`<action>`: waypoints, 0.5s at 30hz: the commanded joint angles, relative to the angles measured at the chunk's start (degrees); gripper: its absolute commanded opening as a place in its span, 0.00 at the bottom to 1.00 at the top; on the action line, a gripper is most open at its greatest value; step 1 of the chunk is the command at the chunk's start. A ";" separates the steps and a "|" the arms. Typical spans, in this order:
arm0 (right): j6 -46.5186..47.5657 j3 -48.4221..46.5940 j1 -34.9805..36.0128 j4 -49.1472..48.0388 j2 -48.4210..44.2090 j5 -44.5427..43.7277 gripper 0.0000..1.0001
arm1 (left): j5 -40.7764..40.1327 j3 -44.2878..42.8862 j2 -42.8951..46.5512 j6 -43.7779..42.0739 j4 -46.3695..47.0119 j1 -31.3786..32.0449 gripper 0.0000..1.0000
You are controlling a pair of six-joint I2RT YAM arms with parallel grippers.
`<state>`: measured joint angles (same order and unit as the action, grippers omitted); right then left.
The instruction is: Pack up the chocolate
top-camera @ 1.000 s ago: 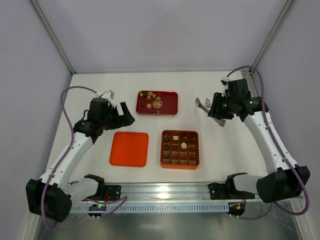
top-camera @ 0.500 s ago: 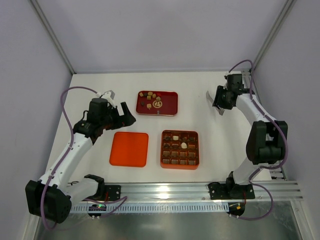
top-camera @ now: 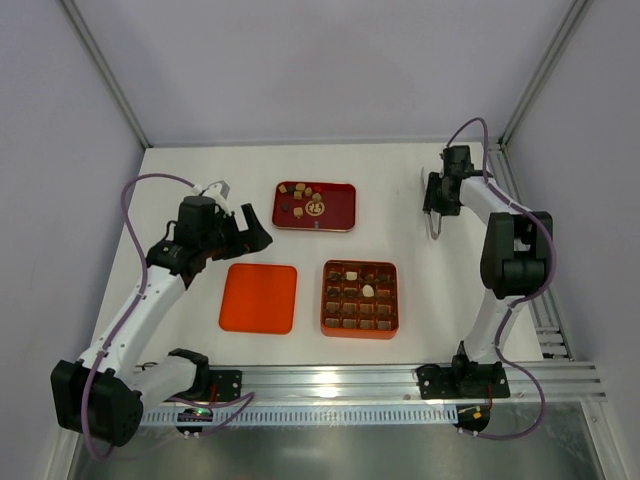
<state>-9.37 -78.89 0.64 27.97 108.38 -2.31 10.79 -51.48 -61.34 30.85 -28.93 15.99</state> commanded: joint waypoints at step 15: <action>0.75 -9.88 0.15 6.93 10.10 0.63 0.61 | 0.90 0.07 0.35 -0.09 2.56 -0.08 1.00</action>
<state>-8.97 -86.83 0.64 33.50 118.41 -2.17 10.76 -51.48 -61.34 31.00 -28.91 15.97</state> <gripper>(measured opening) 0.598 0.996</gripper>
